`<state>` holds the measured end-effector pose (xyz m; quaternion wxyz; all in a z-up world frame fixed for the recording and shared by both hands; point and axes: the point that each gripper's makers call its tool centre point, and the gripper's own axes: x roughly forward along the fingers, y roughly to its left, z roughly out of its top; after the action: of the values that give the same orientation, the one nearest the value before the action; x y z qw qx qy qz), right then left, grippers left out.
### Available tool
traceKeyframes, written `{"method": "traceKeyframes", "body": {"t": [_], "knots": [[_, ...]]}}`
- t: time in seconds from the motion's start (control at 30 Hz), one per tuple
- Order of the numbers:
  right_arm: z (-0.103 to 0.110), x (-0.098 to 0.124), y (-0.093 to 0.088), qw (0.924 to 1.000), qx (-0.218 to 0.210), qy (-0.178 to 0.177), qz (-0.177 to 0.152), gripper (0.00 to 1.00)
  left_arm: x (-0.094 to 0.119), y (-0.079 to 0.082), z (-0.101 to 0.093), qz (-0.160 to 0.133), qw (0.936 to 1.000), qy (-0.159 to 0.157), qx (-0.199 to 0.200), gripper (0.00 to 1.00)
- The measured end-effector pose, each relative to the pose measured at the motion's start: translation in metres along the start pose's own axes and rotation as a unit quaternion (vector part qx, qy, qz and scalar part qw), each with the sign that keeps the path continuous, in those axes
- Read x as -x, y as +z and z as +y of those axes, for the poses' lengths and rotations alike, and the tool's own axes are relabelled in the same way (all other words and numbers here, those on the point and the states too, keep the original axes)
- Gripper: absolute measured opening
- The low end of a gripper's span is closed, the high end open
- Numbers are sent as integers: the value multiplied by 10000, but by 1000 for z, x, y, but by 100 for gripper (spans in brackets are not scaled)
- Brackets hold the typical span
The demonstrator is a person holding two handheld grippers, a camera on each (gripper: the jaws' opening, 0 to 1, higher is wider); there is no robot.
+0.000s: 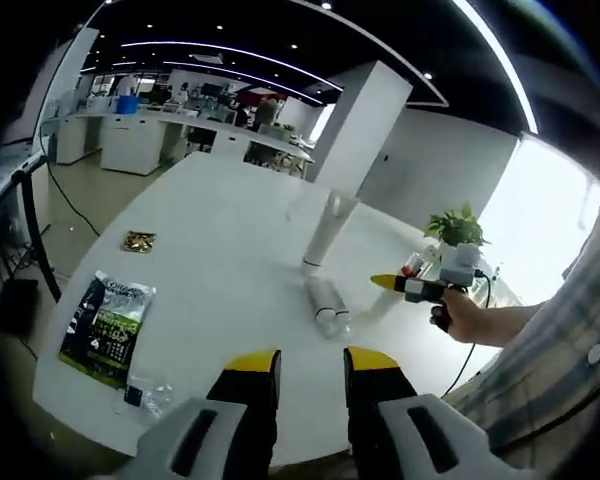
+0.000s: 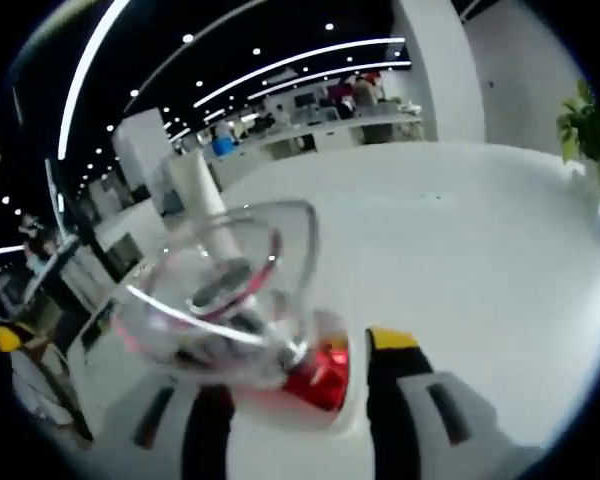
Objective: Arrange the skincare products in the storage area until every visible bottle or jar stands upright without overlapping.
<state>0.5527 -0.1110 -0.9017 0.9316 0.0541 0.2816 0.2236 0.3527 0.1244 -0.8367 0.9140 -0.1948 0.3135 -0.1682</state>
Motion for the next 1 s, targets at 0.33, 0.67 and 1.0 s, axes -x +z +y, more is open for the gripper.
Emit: {"method": "traceKeyframes", "body": {"t": [0.33, 0.67, 1.0], "knots": [[-4, -1, 6, 9999, 35, -98, -114, 43, -10, 3, -6, 80, 9999, -100, -86, 26], [-7, -10, 6, 9979, 586, -27, -290, 40, -6, 4, -5, 117, 9997, -114, -180, 26], [-14, -10, 5, 9976, 619, 215, -230, 37, 2, -6, -3, 70, 9999, -34, -64, 26]]}}
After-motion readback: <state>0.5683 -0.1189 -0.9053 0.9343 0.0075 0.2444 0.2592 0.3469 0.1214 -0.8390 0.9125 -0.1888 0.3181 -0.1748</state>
